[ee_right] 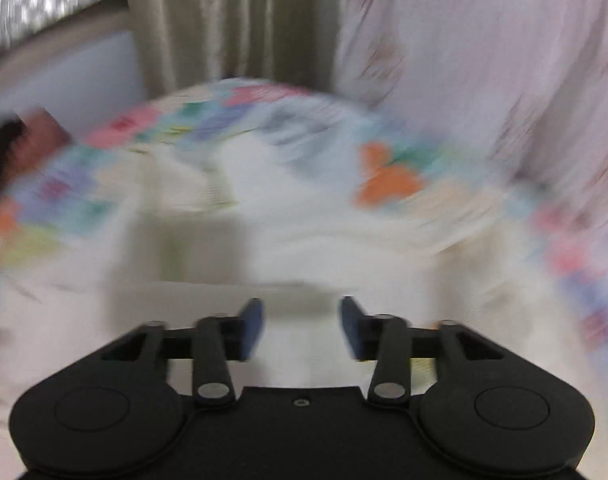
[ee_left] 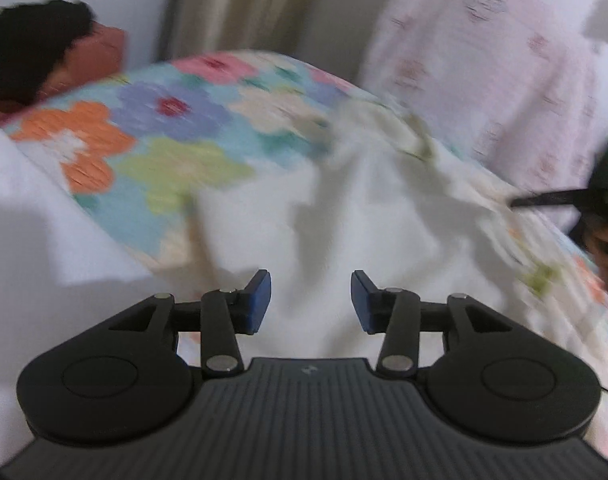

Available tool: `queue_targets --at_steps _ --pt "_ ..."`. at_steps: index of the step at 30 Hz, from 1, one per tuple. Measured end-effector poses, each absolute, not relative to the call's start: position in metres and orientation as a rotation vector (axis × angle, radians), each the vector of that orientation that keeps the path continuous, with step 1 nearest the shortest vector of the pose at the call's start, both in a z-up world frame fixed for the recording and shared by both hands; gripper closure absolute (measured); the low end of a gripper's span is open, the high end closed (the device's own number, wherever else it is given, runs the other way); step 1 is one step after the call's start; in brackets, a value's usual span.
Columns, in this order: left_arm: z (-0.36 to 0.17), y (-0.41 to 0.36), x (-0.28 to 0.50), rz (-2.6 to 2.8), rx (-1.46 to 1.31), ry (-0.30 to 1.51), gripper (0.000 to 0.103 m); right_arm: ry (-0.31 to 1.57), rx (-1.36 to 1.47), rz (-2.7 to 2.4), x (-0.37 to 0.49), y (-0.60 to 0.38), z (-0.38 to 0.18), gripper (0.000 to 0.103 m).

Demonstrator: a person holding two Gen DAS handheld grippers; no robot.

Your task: Fold clothes

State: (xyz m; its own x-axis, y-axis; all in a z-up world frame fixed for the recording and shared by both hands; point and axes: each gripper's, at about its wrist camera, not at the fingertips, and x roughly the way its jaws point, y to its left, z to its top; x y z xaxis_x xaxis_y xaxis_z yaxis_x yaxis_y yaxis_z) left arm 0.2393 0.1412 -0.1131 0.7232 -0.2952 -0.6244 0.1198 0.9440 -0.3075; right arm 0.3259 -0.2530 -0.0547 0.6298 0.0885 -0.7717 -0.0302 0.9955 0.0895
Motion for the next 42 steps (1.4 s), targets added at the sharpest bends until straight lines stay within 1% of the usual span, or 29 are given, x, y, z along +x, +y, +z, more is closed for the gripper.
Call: queue_targets --at_steps 1,2,5,7,9,10,11,12,13,14,15,16,17,18,19,20,22,26,29,31,34,35,38,39,40,41,42 --pt "-0.118 0.140 0.248 -0.199 -0.229 0.731 0.060 0.912 0.146 0.066 0.330 -0.254 -0.059 0.045" --pt "-0.121 0.137 0.258 -0.191 -0.198 0.740 0.060 0.935 0.221 0.059 0.335 -0.255 -0.063 0.044" --pt "-0.127 0.130 0.286 -0.182 -0.106 0.766 0.058 0.996 0.432 0.022 0.347 -0.260 -0.076 0.044" --pt "-0.128 0.127 0.303 -0.178 -0.052 0.778 0.051 1.017 0.513 -0.062 0.355 -0.267 -0.084 0.043" --pt "-0.129 0.132 0.317 -0.164 -0.073 0.779 0.049 1.015 0.534 -0.097 0.360 -0.265 -0.089 0.040" --pt "-0.133 0.134 0.320 -0.169 -0.101 0.786 0.046 1.013 0.545 -0.109 0.364 -0.265 -0.091 0.036" --pt "-0.136 0.135 0.323 -0.176 -0.132 0.795 0.040 1.011 0.564 -0.124 0.367 -0.264 -0.094 0.031" --pt "-0.140 0.137 0.325 -0.184 -0.164 0.804 0.037 1.014 0.582 -0.140 0.373 -0.264 -0.098 0.027" --pt "-0.146 0.136 0.327 -0.181 -0.162 0.821 0.038 1.024 0.591 -0.158 0.379 -0.261 -0.104 0.022" --pt "-0.152 0.131 0.328 -0.175 -0.128 0.827 0.039 1.038 0.591 -0.179 0.383 -0.258 -0.109 0.022" --pt "-0.154 0.125 0.325 -0.160 -0.078 0.815 0.043 1.050 0.568 -0.203 0.387 -0.254 -0.114 0.023" --pt "-0.155 0.120 0.322 -0.142 -0.025 0.799 0.056 1.039 0.517 -0.232 0.385 -0.246 -0.116 0.032" --pt "-0.156 0.114 0.319 -0.125 0.027 0.783 0.066 1.025 0.463 -0.261 0.382 -0.238 -0.117 0.044" --pt "-0.154 0.112 0.318 -0.116 0.047 0.780 0.091 1.010 0.410 -0.290 0.379 -0.230 -0.118 0.053" --pt "-0.152 0.111 0.318 -0.109 0.059 0.779 0.098 0.992 0.340 -0.308 0.375 -0.222 -0.116 0.079" --pt "-0.150 0.113 0.317 -0.104 0.041 0.778 0.098 0.967 0.291 -0.308 0.369 -0.214 -0.112 0.092" --pt "-0.146 0.121 0.315 -0.100 -0.006 0.771 0.099 0.914 0.198 -0.305 0.357 -0.199 -0.105 0.097" --pt "-0.134 0.143 0.310 -0.076 -0.136 0.747 0.099 0.808 0.200 -0.299 0.333 -0.197 -0.077 0.097" --pt "-0.132 0.169 0.306 -0.078 -0.309 0.731 0.099 0.745 0.229 -0.277 0.325 -0.200 -0.058 0.100" --pt "-0.135 0.184 0.305 -0.087 -0.418 0.726 0.099 0.714 0.243 -0.267 0.326 -0.202 -0.046 0.100" --pt "-0.140 0.199 0.306 -0.072 -0.509 0.719 0.099 0.689 0.238 -0.235 0.343 -0.194 -0.035 0.100" --pt "-0.140 0.201 0.305 -0.045 -0.501 0.709 0.100 0.672 0.228 -0.223 0.350 -0.191 -0.034 0.100" --pt "-0.138 0.206 0.304 0.057 -0.431 0.684 0.101 0.716 0.176 -0.163 0.384 -0.178 -0.039 0.099" --pt "-0.138 0.209 0.306 0.070 -0.429 0.687 0.101 0.738 0.175 -0.154 0.395 -0.176 -0.044 0.096" --pt "-0.139 0.212 0.306 0.067 -0.448 0.691 0.101 0.741 0.180 -0.145 0.401 -0.175 -0.049 0.089" --pt "-0.139 0.216 0.306 0.062 -0.471 0.696 0.101 0.744 0.164 -0.135 0.403 -0.173 -0.052 0.073" --pt "-0.139 0.217 0.306 0.046 -0.478 0.701 0.101 0.747 0.146 -0.126 0.404 -0.171 -0.055 0.062"
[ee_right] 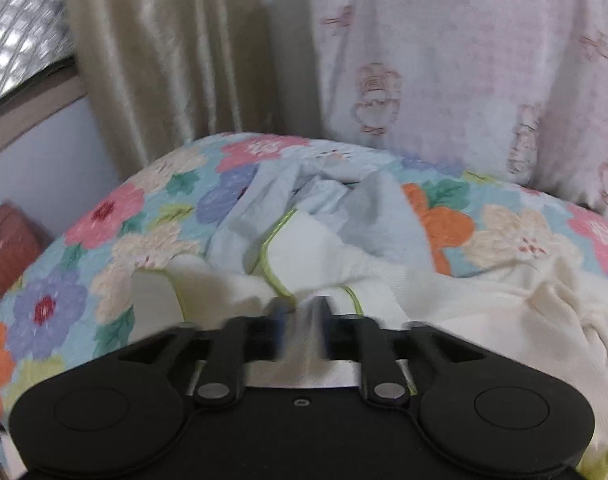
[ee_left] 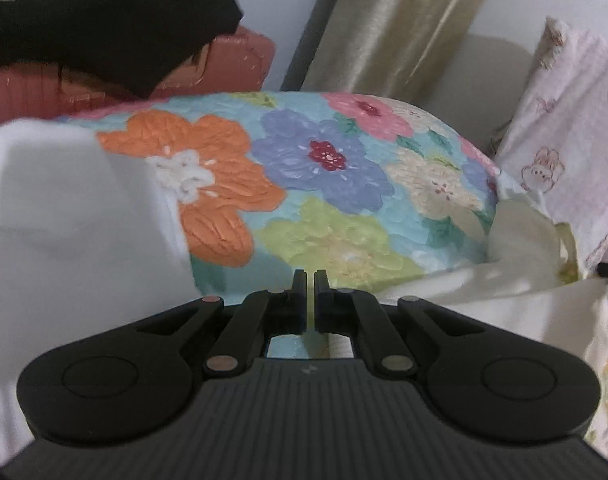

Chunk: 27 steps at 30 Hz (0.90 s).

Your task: Fold clothes

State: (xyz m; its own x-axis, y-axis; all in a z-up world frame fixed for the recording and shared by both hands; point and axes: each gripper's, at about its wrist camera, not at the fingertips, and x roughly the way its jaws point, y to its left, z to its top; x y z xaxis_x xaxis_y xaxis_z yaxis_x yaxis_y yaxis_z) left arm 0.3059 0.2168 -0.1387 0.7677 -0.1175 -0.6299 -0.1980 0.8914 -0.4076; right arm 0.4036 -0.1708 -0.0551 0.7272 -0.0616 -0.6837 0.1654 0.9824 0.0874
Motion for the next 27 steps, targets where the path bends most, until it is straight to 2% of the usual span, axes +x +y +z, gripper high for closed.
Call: queue_targets --at_steps 1,5,8,9,13,15,23,27 --pt "-0.138 0.217 0.306 0.027 -0.482 0.707 0.100 0.735 0.133 -0.130 0.397 -0.170 -0.055 0.050" --pt "-0.125 0.191 0.304 -0.048 -0.397 0.724 0.099 0.723 0.131 -0.073 0.344 -0.179 -0.049 0.049" --pt "-0.118 0.162 0.304 -0.124 -0.360 0.821 0.085 0.748 0.154 -0.042 0.285 -0.200 -0.046 0.049" --pt "-0.117 0.151 0.304 -0.147 -0.351 0.867 0.073 0.770 0.160 -0.030 0.265 -0.209 -0.047 0.049" --pt "-0.106 0.098 0.288 -0.220 -0.233 0.916 0.068 0.786 0.184 -0.059 0.188 -0.257 -0.054 0.049" --pt "-0.101 0.070 0.277 -0.278 -0.205 0.918 0.059 0.743 0.193 -0.137 0.151 -0.287 -0.060 0.047" --pt "-0.098 -0.032 0.222 -0.428 -0.076 0.854 0.058 0.786 0.366 -0.390 0.112 -0.414 -0.066 0.044" --pt "-0.090 -0.069 0.207 -0.453 -0.063 0.823 0.053 0.839 0.409 -0.553 0.103 -0.449 -0.076 0.044"
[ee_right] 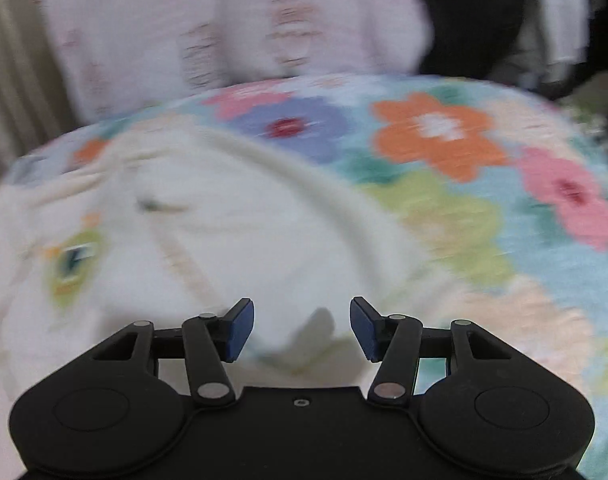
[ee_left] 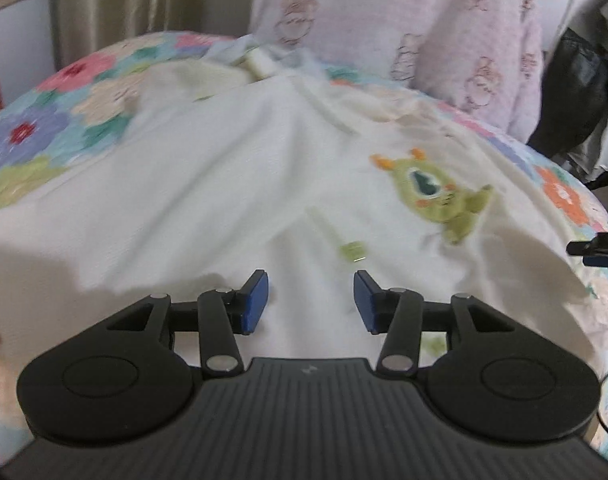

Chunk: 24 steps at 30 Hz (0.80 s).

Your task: Fold clothes

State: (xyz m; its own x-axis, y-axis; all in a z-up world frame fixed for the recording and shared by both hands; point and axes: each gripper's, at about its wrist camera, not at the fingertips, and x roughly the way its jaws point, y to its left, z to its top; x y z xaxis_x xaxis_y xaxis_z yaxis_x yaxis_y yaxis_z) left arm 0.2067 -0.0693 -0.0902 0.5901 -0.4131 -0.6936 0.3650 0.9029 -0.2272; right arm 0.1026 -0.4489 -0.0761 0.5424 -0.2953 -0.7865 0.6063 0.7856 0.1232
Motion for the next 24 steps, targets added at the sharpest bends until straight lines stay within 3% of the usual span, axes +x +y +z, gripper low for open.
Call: queue_targets --at_steps 10,11,13,15,21,24 --pt "-0.113 -0.118 0.198 -0.473 -0.039 0.906 0.053 0.821 0.454 -0.674 0.079 -0.507 -0.111 0.043" --pt "-0.115 -0.120 0.197 -0.478 -0.052 0.910 0.053 0.799 0.465 -0.643 0.080 -0.507 -0.113 0.054" --pt "-0.116 -0.122 0.195 -0.484 -0.068 0.905 0.053 0.753 0.485 -0.581 0.084 -0.506 -0.118 0.092" --pt "-0.116 -0.125 0.193 -0.490 -0.083 0.898 0.053 0.707 0.504 -0.520 0.087 -0.506 -0.122 0.093" --pt "-0.095 -0.123 0.185 -0.593 -0.160 0.805 0.053 0.375 0.570 -0.210 0.090 -0.468 -0.047 0.093" --pt "-0.077 -0.111 0.176 -0.647 -0.200 0.727 0.051 0.387 0.578 -0.011 0.113 -0.425 -0.026 0.093"
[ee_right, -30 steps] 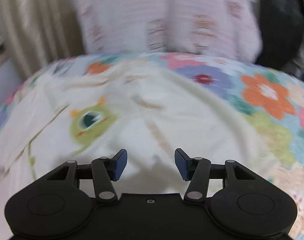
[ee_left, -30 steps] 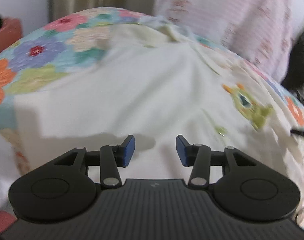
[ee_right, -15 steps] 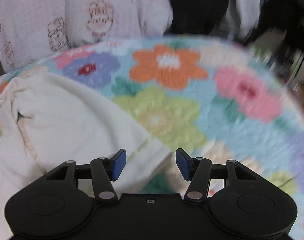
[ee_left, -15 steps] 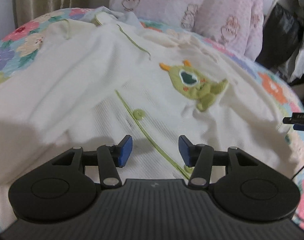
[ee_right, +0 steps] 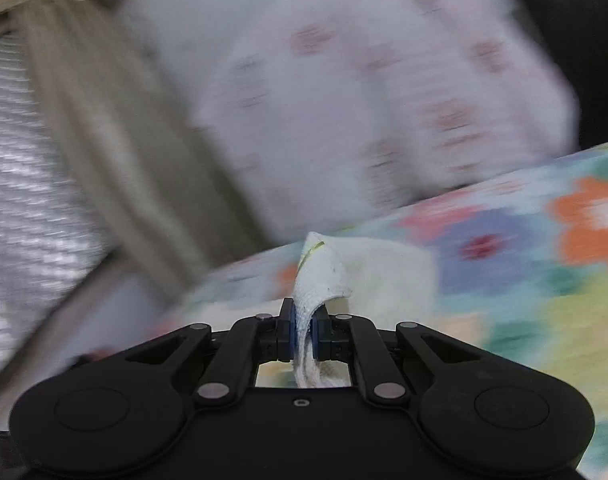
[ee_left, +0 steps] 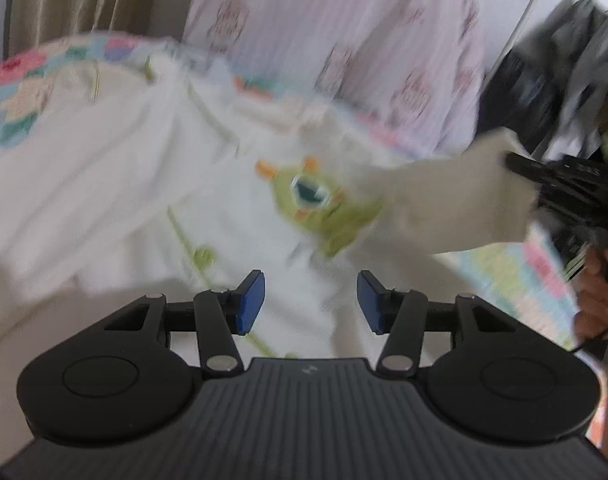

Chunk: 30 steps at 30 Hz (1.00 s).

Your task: Fold clothes

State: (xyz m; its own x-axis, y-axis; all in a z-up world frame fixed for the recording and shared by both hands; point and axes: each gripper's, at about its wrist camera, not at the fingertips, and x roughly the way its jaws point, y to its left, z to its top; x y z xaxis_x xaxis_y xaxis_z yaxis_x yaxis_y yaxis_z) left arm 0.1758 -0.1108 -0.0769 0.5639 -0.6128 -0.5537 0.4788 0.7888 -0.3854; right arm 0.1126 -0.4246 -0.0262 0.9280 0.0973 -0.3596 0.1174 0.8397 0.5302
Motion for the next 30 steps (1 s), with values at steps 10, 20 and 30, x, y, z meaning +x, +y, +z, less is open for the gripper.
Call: queue_targets --at_steps 10,20,30 --pt "-0.053 -0.092 0.139 -0.763 -0.148 0.516 0.030 0.526 0.604 0.496 0.158 -0.298 -0.004 0.093" --pt "-0.071 -0.062 0.187 -0.568 -0.262 0.672 0.096 0.617 0.573 0.563 0.159 -0.279 -0.022 0.066" --pt "-0.052 0.084 0.188 -0.280 -0.362 0.531 0.097 0.732 0.165 0.081 0.163 -0.318 -0.072 0.057"
